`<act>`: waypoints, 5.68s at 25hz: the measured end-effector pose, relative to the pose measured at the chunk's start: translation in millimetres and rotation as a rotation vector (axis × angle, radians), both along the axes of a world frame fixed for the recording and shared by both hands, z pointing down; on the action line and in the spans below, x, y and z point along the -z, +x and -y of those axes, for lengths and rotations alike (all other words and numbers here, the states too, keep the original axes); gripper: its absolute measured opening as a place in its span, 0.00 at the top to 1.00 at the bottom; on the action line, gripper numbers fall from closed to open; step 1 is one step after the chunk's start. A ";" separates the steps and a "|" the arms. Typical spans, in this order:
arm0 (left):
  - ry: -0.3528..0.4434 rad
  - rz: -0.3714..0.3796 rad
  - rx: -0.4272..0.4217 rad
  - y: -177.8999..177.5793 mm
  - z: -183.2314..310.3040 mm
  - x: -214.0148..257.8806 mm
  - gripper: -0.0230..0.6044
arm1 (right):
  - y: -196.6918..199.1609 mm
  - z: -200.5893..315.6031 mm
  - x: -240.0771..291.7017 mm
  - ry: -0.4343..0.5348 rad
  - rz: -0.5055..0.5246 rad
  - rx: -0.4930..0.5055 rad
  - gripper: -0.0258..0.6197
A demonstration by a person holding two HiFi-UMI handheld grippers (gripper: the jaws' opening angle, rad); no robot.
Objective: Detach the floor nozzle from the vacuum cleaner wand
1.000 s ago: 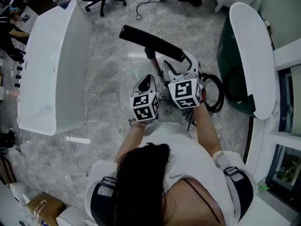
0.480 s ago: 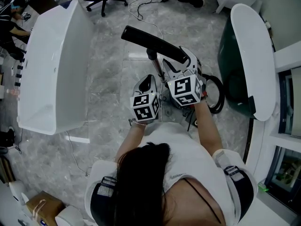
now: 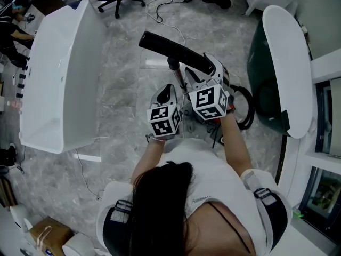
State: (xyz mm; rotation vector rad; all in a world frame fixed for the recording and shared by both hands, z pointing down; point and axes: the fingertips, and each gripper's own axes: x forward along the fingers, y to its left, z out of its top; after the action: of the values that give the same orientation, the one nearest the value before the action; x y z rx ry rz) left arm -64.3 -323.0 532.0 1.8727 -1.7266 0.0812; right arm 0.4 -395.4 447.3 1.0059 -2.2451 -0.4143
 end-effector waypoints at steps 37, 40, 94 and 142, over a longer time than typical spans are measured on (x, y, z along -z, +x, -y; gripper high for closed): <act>-0.005 -0.013 -0.008 -14.2 21.7 -4.4 0.95 | -9.4 20.7 -5.0 0.054 -0.123 -0.017 0.54; 0.000 -0.010 -0.017 -9.0 21.3 -4.7 0.95 | -6.9 18.7 -4.9 0.074 -0.134 -0.010 0.55; 0.033 0.012 -0.083 -17.8 31.5 -8.9 0.95 | -11.3 18.4 -4.4 0.152 -0.177 0.009 0.60; 0.105 0.019 -0.333 23.3 93.9 -23.1 0.59 | -12.2 27.4 -5.8 0.115 -0.184 -0.004 0.60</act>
State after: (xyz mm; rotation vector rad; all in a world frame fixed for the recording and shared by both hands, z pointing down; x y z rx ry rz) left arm -41.0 -416.9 555.1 2.2289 -1.4390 0.1404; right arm -11.8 -422.8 453.1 0.9875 -2.0737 -0.6149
